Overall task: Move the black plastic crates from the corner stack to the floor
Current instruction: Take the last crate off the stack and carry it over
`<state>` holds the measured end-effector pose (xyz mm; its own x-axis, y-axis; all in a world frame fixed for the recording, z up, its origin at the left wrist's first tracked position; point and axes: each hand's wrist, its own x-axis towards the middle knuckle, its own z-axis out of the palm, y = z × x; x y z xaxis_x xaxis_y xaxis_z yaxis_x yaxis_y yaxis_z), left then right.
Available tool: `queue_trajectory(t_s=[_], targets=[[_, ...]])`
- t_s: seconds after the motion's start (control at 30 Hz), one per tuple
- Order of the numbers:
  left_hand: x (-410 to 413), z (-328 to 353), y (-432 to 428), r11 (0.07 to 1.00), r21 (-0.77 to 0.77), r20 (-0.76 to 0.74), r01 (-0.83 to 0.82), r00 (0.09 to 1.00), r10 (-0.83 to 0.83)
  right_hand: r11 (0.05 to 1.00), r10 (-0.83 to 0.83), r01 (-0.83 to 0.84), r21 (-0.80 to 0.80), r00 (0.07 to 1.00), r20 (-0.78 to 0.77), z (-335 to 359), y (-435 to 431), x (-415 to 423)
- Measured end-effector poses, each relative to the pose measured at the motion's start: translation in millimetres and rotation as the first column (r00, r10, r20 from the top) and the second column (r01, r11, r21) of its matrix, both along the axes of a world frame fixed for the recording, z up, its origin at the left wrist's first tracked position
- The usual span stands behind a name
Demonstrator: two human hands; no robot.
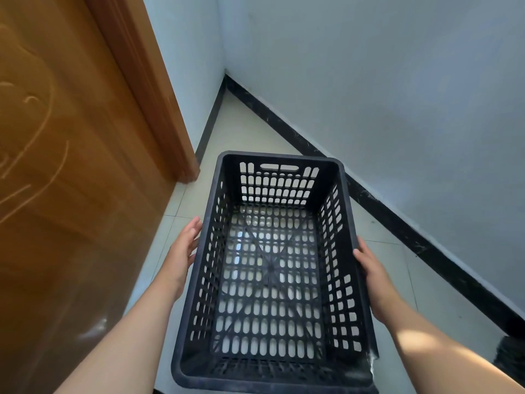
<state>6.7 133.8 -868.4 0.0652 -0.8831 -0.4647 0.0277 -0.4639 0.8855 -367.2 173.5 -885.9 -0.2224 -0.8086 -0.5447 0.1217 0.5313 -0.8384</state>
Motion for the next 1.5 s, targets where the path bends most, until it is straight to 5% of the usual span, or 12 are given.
queue_trajectory(t_s=[0.23,0.77,1.5], targets=[[-19,0,6,0.998,0.058,-0.252,0.031,0.968,-0.015,0.999,0.022,-0.027,0.043,0.994,0.104,3,-3,14],[-20,65,9,1.000,0.017,-0.276,-0.012,0.961,0.016,0.997,0.062,-0.070,0.024,0.971,0.232,63,-13,14],[-16,401,22,0.993,-0.062,-0.349,-0.097,0.935,0.069,0.987,0.154,-0.145,-0.062,0.971,0.184,411,-8,-8]])
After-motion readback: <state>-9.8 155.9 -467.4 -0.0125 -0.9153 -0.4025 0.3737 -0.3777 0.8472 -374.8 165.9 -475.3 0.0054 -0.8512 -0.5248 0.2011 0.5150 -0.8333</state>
